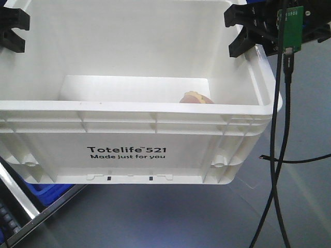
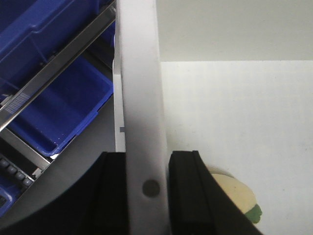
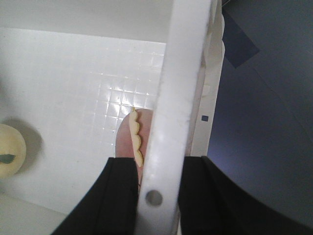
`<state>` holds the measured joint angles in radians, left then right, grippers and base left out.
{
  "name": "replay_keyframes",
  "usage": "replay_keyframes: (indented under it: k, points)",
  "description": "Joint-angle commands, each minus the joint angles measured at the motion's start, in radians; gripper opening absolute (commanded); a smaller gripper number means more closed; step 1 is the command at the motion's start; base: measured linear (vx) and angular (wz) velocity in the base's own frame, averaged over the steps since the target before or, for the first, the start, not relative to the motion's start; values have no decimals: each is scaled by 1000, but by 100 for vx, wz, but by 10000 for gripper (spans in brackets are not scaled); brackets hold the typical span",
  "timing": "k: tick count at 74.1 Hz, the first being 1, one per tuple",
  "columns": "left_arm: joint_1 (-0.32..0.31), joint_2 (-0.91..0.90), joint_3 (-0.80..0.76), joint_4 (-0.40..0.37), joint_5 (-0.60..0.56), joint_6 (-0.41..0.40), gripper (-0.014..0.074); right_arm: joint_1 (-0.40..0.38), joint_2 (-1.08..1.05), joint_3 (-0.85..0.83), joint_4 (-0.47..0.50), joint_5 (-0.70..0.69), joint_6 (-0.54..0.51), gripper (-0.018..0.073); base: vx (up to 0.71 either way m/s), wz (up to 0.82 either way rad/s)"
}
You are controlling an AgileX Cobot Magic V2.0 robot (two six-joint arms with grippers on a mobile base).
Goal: Place moving items into box and shelve
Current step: 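Hold the tote raised while the base approaches the blue-bin shelf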
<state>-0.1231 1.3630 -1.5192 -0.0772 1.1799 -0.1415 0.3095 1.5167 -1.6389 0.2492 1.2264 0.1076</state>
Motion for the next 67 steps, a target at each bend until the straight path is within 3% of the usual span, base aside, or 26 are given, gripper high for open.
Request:
replay_keyframes:
  k: [1,67]
  points:
    - [-29,-41,-41,-206,-129,-9,-6,26,-50,-44,244,-129,-18,-6,-5,27]
    - [-29,-41,-41,-206,-129,-9,-6,26,-50,-44,245,-129,-18,-6,-9,37]
